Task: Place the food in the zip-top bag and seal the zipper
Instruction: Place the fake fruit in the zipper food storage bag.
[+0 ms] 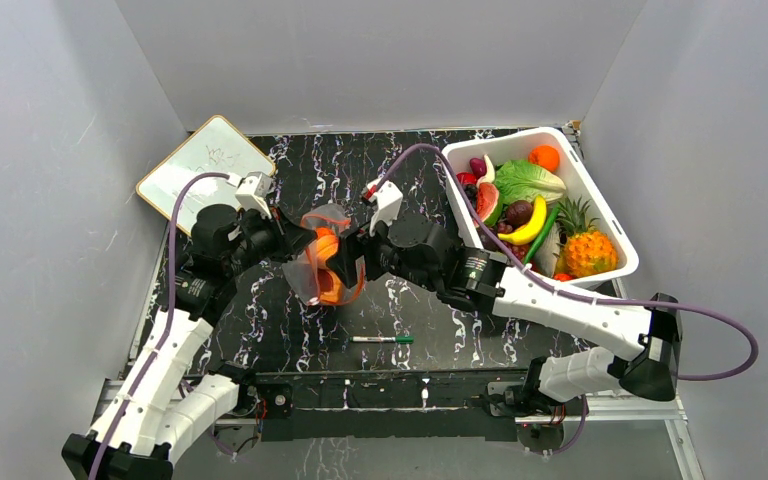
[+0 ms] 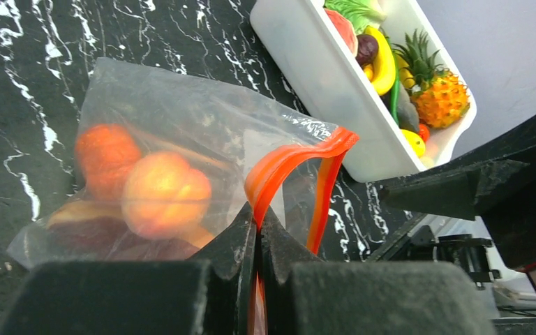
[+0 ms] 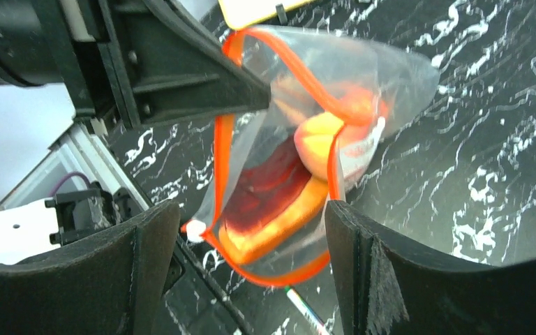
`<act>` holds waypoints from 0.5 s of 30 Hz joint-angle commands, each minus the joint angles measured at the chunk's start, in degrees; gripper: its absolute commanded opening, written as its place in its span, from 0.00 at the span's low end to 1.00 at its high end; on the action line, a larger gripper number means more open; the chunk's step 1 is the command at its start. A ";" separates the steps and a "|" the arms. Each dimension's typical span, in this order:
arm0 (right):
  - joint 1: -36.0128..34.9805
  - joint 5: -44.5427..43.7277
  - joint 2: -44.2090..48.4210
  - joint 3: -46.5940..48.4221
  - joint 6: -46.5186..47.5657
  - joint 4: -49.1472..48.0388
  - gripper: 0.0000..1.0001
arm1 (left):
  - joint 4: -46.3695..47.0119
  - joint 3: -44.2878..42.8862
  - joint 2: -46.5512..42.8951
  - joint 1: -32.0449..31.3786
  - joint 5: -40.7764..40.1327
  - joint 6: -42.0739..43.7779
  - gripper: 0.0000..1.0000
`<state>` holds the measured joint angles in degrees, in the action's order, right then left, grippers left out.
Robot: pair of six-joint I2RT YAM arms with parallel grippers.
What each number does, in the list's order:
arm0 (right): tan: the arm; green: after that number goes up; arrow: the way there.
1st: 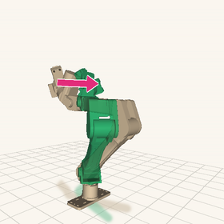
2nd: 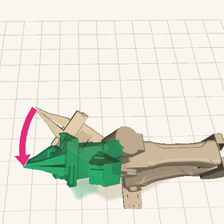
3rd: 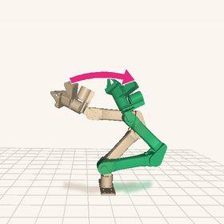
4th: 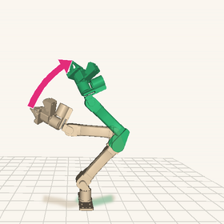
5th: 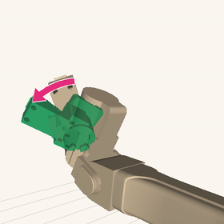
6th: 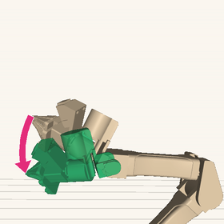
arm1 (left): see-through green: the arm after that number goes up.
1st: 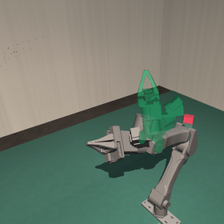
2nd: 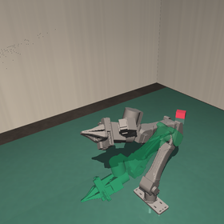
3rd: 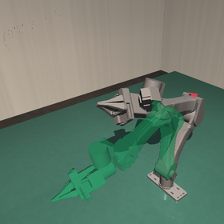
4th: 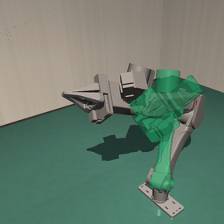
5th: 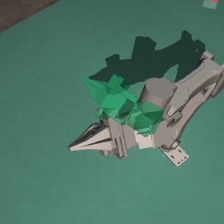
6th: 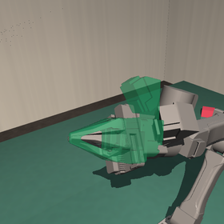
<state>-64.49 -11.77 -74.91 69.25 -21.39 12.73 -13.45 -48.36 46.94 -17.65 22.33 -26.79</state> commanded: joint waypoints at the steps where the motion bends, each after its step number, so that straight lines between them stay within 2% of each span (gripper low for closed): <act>1: -0.11 -0.09 0.87 4.10 -3.32 10.11 0.74 | 2.72 -2.27 -0.79 -0.08 -3.62 5.58 0.00; 9: 1.36 -5.52 1.34 5.67 -2.90 15.30 0.74 | 2.81 -5.95 1.57 -0.06 -13.78 15.12 0.00; 15: 8.79 -5.11 1.08 6.08 -0.62 19.54 0.75 | 2.06 -2.18 -1.04 -0.04 -15.65 16.50 0.00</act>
<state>-60.73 -15.27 -74.78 71.92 -23.92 29.93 -12.71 -51.44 48.73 -17.65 9.23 -12.97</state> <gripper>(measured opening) 0.751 0.007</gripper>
